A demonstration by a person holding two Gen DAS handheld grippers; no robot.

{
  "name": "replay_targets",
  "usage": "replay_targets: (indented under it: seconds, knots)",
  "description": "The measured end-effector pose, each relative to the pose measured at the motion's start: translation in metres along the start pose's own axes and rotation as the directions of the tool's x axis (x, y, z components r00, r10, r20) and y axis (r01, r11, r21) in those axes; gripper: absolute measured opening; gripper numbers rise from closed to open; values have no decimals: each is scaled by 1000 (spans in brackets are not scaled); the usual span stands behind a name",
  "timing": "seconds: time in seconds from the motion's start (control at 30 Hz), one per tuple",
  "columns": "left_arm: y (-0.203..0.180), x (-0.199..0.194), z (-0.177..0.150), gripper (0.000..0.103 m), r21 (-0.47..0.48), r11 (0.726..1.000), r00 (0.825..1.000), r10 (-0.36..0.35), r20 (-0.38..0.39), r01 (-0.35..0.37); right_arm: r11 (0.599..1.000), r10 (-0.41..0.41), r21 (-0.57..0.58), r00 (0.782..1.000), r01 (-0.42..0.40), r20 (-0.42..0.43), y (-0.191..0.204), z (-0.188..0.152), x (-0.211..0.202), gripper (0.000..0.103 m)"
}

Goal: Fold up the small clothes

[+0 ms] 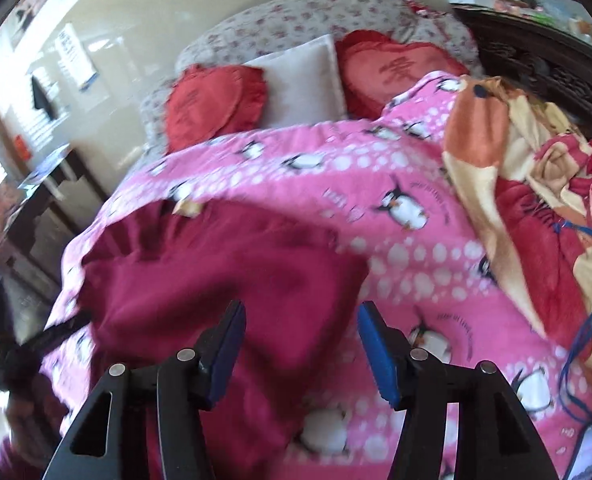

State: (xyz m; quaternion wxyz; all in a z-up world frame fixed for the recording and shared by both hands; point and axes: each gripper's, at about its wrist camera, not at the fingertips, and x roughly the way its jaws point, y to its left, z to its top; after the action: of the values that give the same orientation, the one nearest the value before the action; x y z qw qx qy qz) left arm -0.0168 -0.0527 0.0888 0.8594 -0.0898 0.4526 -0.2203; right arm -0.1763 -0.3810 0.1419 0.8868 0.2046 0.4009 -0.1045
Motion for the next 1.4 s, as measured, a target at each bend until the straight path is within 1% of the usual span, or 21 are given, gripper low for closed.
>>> replay_targets:
  seconds: [0.13, 0.2, 0.23, 0.27, 0.37, 0.43, 0.5, 0.53, 0.6, 0.67, 0.7, 0.73, 0.8, 0.83, 0.93, 1.03, 1.1, 1.2, 1.27, 1.33, 1.4]
  knots:
    - [10, -7, -9, 36, 14, 1000, 999, 21, -38, -21, 999, 38, -29, 996, -40, -80, 8, -28, 12, 62]
    - [14, -10, -16, 36, 23, 999, 998, 34, -58, -33, 999, -3, -54, 994, -3, -111, 11, -34, 30, 60]
    - [16, -12, -20, 36, 26, 999, 997, 42, -69, -41, 995, -58, -85, 993, 49, -102, 12, -34, 37, 36]
    - [17, -16, -24, 36, 28, 999, 996, 47, -81, -45, 991, -102, -93, 991, 94, -92, 12, -33, 39, 20]
    - [25, -31, -39, 36, 29, 999, 995, 38, -93, -35, 995, -97, 11, 994, 98, -44, -4, -29, 26, 16]
    - [25, -35, -52, 43, 52, 998, 992, 46, -117, -40, 978, -210, 1, 976, 210, -56, -14, -33, 31, 16]
    - [26, -33, -63, 43, 81, 996, 988, 56, -145, -44, 983, -174, 41, 977, 180, -122, -24, -39, 45, 15]
    - [27, -33, -69, 43, 94, 994, 984, 64, -168, -49, 986, -152, 54, 980, 161, -129, -25, -41, 46, 15]
    - [32, -35, -78, 43, 89, 995, 976, 54, -209, -36, 991, -111, 66, 988, 119, -112, -23, -43, 29, 19]
    - [39, -41, -87, 43, 72, 997, 971, 38, -234, -21, 996, -57, 56, 995, 62, -83, -19, -48, 2, 39]
    - [41, -45, -91, 43, 70, 997, 970, 34, -242, -18, 998, -28, 46, 997, 31, -73, -17, -52, -10, 57]
    - [44, -49, -96, 46, 68, 998, 968, 30, -250, -13, 999, 6, 38, 998, -3, -68, -17, -57, -22, 64]
    - [48, -57, -107, 55, 53, 999, 962, 12, -272, 3, 998, 62, 27, 994, -60, -89, -19, -70, -40, 64]
    - [48, -61, -113, 56, 43, 999, 959, -2, -285, 15, 998, 68, 24, 992, -66, -106, -22, -78, -45, 64]
    - [48, -70, -131, 56, 32, 999, 944, -24, -329, 37, 999, 31, 29, 990, -27, -140, -32, -103, -55, 64]
    - [44, -80, -148, 56, 47, 998, 938, -19, -347, 38, 995, 80, 78, 979, -67, -185, -38, -132, -59, 64]
    - [42, -85, -160, 57, 46, 998, 932, -17, -361, 37, 993, 97, 83, 979, -83, -180, -37, -146, -63, 64]
    - [36, -88, -172, 63, 45, 998, 931, -20, -363, 39, 994, 73, 91, 977, -56, -198, -43, -165, -65, 64]
    - [31, -90, -179, 63, 59, 998, 929, -14, -370, 39, 991, 78, 118, 979, -57, -187, -51, -175, -68, 64]
    - [26, -88, -181, 76, 72, 996, 924, -18, -382, 49, 982, 117, 167, 980, -89, -164, -59, -181, -69, 65]
    - [18, -84, -183, 81, 99, 994, 923, -7, -386, 49, 973, 151, 200, 975, -118, -163, -62, -186, -67, 65]
